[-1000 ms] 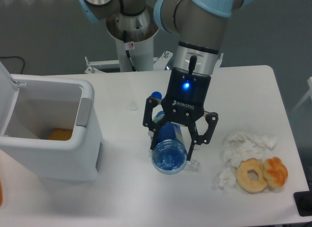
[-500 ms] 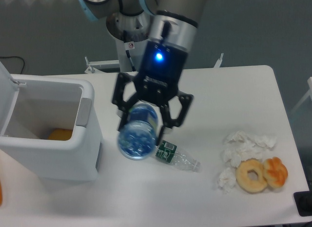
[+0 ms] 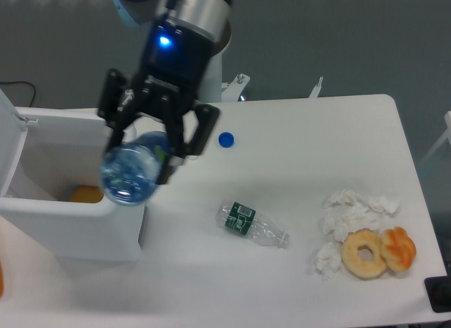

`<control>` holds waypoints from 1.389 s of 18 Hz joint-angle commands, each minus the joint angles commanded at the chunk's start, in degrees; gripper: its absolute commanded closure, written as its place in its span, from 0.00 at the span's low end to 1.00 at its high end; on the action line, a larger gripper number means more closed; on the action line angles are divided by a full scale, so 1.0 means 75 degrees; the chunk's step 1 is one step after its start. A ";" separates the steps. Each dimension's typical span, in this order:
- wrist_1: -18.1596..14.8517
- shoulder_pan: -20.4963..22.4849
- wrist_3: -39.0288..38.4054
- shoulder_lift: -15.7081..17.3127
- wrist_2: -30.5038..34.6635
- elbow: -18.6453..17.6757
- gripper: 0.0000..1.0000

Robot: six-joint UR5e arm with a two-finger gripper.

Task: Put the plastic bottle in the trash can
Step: 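Carry the held bottle over to the white trash bin opening, then lower the bottle down into the trash bin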

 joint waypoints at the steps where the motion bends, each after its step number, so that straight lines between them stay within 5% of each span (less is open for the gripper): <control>1: 0.0000 -0.0117 0.0000 -0.0012 0.0000 -0.0012 0.22; 25: 0.0012 -0.1149 0.0012 -0.0082 0.0012 -0.0527 0.20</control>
